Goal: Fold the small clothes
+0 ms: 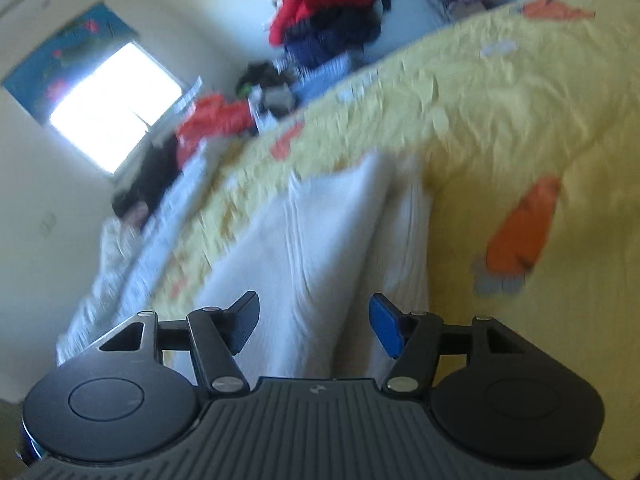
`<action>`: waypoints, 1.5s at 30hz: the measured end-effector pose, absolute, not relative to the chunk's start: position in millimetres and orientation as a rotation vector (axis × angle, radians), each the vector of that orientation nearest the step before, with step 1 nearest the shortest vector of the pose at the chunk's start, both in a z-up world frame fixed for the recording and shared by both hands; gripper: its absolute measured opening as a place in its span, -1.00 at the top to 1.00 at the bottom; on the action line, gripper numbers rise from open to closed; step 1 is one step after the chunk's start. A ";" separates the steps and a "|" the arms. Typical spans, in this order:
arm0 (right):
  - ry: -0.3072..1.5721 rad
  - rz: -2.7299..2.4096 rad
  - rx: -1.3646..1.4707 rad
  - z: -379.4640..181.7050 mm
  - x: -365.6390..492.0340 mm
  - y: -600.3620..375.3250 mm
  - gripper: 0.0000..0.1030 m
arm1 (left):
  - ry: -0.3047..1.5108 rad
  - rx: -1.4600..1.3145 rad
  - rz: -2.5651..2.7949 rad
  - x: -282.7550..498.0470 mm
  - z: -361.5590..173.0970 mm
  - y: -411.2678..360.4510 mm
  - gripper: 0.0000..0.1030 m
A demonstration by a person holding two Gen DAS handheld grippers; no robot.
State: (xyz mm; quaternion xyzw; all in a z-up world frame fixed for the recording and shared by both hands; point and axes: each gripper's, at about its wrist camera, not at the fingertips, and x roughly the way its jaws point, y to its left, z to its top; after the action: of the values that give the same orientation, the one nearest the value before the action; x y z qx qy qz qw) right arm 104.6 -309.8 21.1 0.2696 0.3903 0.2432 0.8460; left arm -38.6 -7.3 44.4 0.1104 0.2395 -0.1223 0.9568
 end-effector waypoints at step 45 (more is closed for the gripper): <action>0.751 0.310 0.491 2.0 189.0 -299.1 0.48 | 0.599 0.125 -0.424 58.0 53.1 -54.7 -0.62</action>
State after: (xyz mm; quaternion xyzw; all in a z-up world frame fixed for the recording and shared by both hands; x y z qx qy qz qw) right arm 189.0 -299.1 2.0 0.2366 0.3614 0.1491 0.8895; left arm 58.0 -54.7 53.1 0.0610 0.2929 -0.2071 0.9315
